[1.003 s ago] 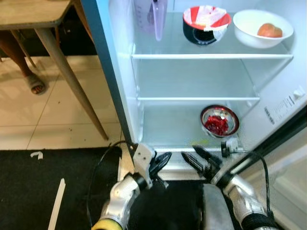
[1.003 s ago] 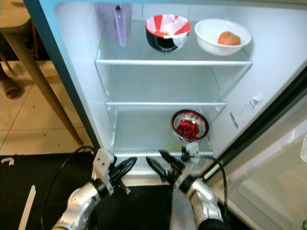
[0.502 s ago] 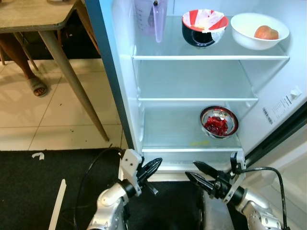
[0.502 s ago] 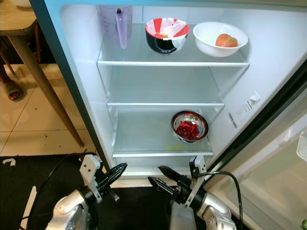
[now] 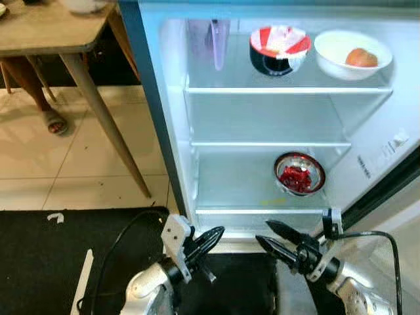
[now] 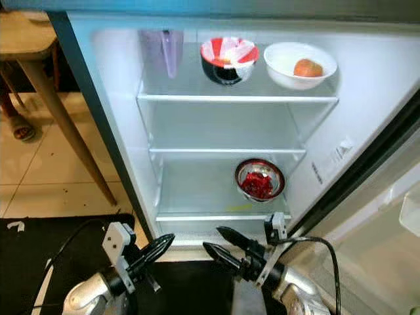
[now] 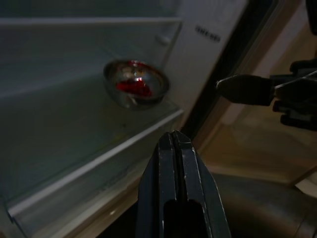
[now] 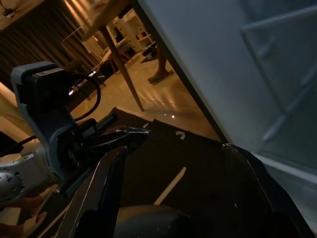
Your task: Restocking fridge
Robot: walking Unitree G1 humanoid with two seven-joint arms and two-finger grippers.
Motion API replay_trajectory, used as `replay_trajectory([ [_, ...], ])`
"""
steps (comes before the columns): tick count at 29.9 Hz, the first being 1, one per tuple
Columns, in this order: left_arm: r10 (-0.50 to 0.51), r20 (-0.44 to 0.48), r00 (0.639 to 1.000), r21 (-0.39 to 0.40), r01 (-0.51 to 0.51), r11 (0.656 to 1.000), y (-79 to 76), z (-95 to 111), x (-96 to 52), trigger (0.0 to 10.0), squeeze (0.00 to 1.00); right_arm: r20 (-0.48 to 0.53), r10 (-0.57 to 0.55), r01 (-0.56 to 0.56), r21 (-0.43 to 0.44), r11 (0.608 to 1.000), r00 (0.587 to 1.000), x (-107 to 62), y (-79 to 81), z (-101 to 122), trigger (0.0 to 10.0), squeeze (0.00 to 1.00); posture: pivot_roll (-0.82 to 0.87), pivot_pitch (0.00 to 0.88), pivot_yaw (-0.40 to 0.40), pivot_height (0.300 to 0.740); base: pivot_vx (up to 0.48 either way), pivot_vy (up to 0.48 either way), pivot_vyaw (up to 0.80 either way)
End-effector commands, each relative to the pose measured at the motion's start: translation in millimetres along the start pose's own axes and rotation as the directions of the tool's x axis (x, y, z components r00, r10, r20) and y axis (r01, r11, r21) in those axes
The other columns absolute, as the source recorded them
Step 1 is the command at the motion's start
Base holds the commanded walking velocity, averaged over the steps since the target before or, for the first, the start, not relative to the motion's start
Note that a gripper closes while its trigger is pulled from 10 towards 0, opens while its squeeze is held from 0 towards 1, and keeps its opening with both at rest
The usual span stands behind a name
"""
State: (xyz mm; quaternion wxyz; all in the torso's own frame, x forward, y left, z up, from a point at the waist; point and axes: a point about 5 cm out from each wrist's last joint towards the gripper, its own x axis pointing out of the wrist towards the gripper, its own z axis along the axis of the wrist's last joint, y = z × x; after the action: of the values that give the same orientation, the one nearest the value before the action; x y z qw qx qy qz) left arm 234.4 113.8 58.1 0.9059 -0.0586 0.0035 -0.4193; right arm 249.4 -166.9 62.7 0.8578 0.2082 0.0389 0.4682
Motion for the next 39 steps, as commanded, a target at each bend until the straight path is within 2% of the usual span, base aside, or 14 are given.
replay_trajectory([
  [1, -0.005, -0.017, 1.000, -0.013, 0.005, 1.000, -3.8, -3.2, -2.5, 10.0, 0.00, -0.003, -0.006, 0.006, 0.008, 1.000, 1.000, -2.9, 1.0, -0.4, 10.0, 0.00, -0.04, 0.189, -0.009, 0.628, 0.000, 0.000, 0.00],
  [6, -0.010, -0.020, 1.000, -0.015, 0.010, 1.000, -5.5, 0.5, -4.1, 10.0, 0.00, -0.007, -0.011, 0.010, -0.017, 1.000, 1.000, -1.0, 2.7, 2.5, 10.0, 0.00, -0.03, 0.187, -0.009, 0.648, 0.000, 0.000, 0.00],
  [12, -0.016, -0.032, 0.999, -0.016, 0.015, 1.000, -7.2, 3.0, -5.3, 10.0, 0.00, -0.047, -0.056, 0.053, -0.048, 0.997, 0.997, 3.4, 1.3, -0.1, 10.0, 0.00, -0.03, 0.183, -0.007, 0.648, 0.000, 0.000, 0.00],
  [17, -0.019, -0.038, 0.999, -0.018, 0.019, 1.000, -8.4, 2.5, -4.9, 10.0, 0.00, 0.007, -0.005, 0.005, 0.020, 1.000, 1.000, 3.3, 3.5, 4.5, 10.0, 0.00, -0.03, 0.179, -0.007, 0.653, 0.000, 0.000, 0.00],
  [32, -0.025, -0.048, 0.999, -0.032, 0.023, 0.999, -13.5, -0.1, 2.7, 10.0, 0.00, -0.005, 0.001, -0.001, 0.032, 0.999, 1.000, 5.2, 5.3, 1.2, 10.0, 0.00, -0.03, 0.179, -0.007, 0.712, 0.000, 0.000, 0.00],
  [39, -0.016, -0.078, 0.997, -0.034, 0.014, 0.999, -10.6, -5.4, -0.4, 10.0, 0.00, -0.002, -0.008, 0.008, 0.051, 0.999, 1.000, 1.0, 3.8, -0.7, 10.0, 0.00, -0.03, 0.177, -0.003, 0.740, 0.000, 0.000, 0.00],
])
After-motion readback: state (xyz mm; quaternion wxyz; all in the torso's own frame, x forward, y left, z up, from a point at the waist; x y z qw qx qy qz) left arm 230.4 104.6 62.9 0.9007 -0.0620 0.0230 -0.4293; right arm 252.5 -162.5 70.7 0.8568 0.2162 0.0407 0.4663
